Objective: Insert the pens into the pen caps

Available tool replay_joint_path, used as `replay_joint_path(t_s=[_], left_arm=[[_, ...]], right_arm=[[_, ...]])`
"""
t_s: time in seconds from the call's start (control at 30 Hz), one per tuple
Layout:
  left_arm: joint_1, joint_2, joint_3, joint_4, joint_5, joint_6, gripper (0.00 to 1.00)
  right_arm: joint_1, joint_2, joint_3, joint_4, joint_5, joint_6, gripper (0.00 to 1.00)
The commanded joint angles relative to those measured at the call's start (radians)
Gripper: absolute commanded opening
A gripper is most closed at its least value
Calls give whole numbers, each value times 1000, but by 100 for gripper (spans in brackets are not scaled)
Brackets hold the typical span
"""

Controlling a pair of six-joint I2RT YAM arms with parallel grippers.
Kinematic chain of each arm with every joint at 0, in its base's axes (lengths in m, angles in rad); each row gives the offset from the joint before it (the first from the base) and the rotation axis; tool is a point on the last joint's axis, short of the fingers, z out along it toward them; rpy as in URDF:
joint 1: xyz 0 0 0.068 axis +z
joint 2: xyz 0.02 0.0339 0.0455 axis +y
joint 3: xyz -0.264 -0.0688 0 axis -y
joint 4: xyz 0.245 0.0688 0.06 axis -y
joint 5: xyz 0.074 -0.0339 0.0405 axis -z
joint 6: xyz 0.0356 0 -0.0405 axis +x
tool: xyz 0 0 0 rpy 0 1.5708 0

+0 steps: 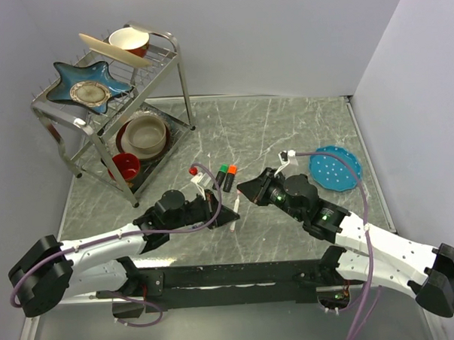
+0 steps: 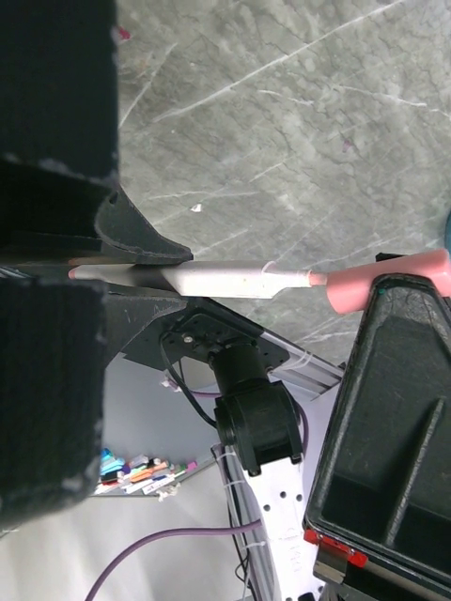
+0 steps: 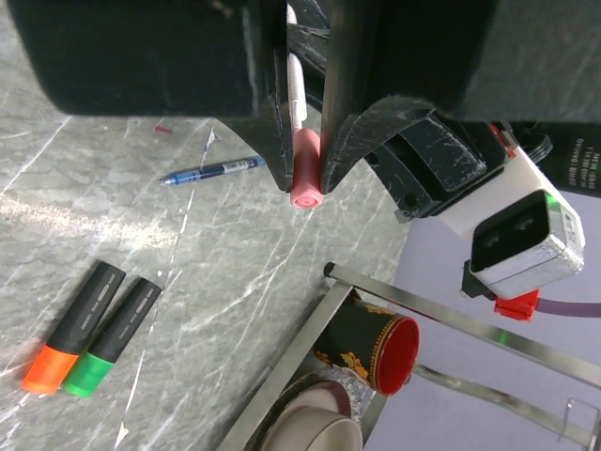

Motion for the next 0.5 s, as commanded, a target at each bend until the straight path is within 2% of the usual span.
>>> replay_joint_path(t_s=[0.0,0.47], left_arm=[[0,-32,51,7,-25,29,1],[0,-21,71,-5,-22,37,1]], right_arm=[[22,10,19,-3,45,-35,0],[55,17,45,-31,122,-72,0]])
